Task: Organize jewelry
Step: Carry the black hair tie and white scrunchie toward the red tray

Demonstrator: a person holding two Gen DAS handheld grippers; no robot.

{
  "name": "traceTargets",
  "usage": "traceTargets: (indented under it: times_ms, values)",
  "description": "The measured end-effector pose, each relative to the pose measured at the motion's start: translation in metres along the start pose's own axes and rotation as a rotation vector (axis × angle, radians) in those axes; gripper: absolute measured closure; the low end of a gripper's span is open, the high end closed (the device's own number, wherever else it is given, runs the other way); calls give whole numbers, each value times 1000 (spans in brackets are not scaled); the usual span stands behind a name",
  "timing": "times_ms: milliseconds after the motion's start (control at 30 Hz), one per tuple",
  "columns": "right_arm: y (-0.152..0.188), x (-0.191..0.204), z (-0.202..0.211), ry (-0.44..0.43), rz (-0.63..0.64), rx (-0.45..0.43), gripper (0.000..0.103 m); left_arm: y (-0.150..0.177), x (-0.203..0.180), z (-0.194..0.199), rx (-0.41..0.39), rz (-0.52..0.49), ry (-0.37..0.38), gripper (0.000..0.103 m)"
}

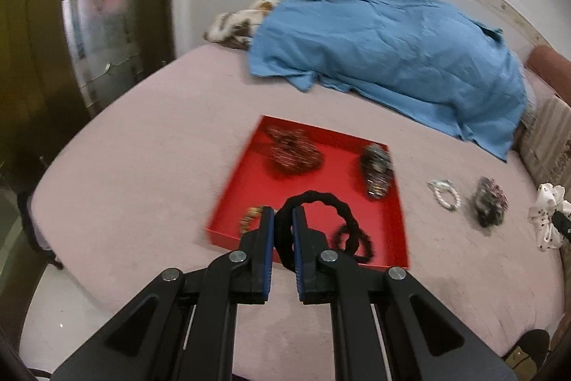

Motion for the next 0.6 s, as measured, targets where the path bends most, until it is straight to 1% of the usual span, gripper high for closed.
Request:
traceTargets:
  times_ms: [167,300,433,600]
  values:
    - [-6,39,-16,-43,45,31,91,0,25,-2,6,50,17,93]
    - [-7,72,-31,-79,91,64,91,-4,31,-11,14,64,52,93]
    - [-2,108,-52,-104,150,103,91,-12,31,-29,27,51,83,93]
    - [8,140,-87,-118,195,157,91,-24,29,-61,48,14,84,93]
Point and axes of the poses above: each gripper's, at about its wrist camera, not at the fingertips, and z roughly against the way its jaws point, x to its left, y to its underside, the point moved 9 cm from there along -z, roughly the way its jaws point, and after that the axes turned 11 degrees about -z, right-handed, at the moved point
